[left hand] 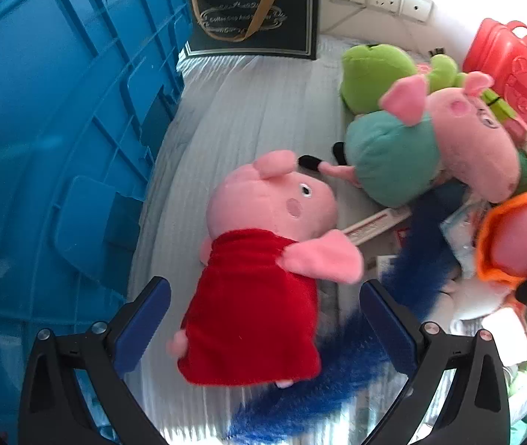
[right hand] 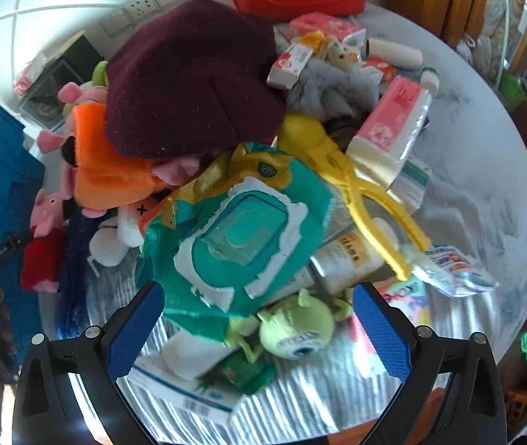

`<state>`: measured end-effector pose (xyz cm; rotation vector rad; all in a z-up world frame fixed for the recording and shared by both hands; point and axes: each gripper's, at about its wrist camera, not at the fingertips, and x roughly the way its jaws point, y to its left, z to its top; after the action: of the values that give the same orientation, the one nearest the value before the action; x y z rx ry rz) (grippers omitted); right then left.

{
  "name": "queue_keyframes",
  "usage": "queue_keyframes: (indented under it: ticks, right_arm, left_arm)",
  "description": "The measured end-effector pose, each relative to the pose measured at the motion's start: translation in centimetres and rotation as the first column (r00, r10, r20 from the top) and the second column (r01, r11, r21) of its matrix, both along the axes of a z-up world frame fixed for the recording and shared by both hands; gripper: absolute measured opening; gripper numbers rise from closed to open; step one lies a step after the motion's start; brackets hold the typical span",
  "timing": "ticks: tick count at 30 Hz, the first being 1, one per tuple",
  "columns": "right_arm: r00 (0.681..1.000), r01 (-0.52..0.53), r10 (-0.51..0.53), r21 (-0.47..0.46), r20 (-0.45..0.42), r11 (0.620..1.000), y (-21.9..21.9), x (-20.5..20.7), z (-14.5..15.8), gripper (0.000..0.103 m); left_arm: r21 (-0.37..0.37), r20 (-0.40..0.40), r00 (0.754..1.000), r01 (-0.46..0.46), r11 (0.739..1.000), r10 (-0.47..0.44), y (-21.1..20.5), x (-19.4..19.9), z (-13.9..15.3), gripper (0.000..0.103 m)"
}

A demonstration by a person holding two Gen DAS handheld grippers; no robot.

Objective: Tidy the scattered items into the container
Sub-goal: 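Grasp the red-dressed Peppa Pig plush with the left gripper while the right grasps the green wipes pack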

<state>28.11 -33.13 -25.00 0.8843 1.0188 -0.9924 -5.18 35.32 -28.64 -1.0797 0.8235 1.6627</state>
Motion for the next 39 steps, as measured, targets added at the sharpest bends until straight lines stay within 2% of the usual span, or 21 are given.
queue_keyframes:
  ticks: [4, 6, 11, 21, 22, 24, 27, 33, 39]
  right_arm:
    - [0.999, 0.044, -0.045, 0.032, 0.017, 0.998, -1.0, 1.2, -1.2, 0.103]
    - [0.992, 0.109, -0.113, 0.073, 0.053, 0.991, -1.6, 1.4, -1.9, 0.103]
    - [0.958, 0.279, -0.285, 0.132, 0.025, 0.951, -3.2, 1.7, -3.7, 0.103]
    - [0.93, 0.355, -0.366, 0.192, 0.023, 0.915, -5.1, 3.5, -5.5, 0.103]
    - [0.929, 0.359, -0.37, 0.194, 0.025, 0.913, -5.1, 3.6, -5.5, 0.103]
    - [0.933, 0.353, -0.36, 0.174, 0.014, 0.919, -5.1, 3.9, -5.3, 0.102]
    - [0.943, 0.329, -0.334, 0.151, 0.007, 0.932, -4.8, 4.3, -4.6, 0.088]
    - [0.951, 0.307, -0.309, 0.131, -0.001, 0.943, -3.9, 3.6, -3.7, 0.081]
    - [0.962, 0.26, -0.268, 0.135, 0.049, 0.956, -2.8, 2.1, -3.0, 0.075]
  left_arm:
    - [-0.019, 0.005, 1.0, 0.003, 1.0, -0.003, 0.5, -0.6, -1.5, 0.103]
    - [-0.029, -0.006, 1.0, 0.008, 1.0, -0.008, 0.7, -0.7, -2.2, 0.103]
    - [-0.063, -0.04, 0.999, 0.029, 0.998, -0.032, 1.5, -0.7, -4.2, 0.103]
    - [-0.107, 0.013, 1.0, 0.004, 0.994, -0.002, 2.6, -1.4, -6.9, 0.103]
    - [-0.115, 0.017, 1.0, 0.009, 0.993, -0.007, 2.6, -1.3, -7.2, 0.101]
    - [-0.128, 0.007, 1.0, 0.023, 0.992, -0.022, 2.7, -1.0, -7.4, 0.087]
    - [-0.119, 0.014, 1.0, 0.025, 0.993, -0.023, 2.4, -1.0, -7.3, 0.082]
    - [-0.088, 0.043, 0.999, 0.003, 0.996, 0.001, 1.6, -1.4, -6.4, 0.076]
    - [-0.042, 0.023, 1.0, -0.003, 0.999, 0.004, 0.6, -0.7, -4.6, 0.075]
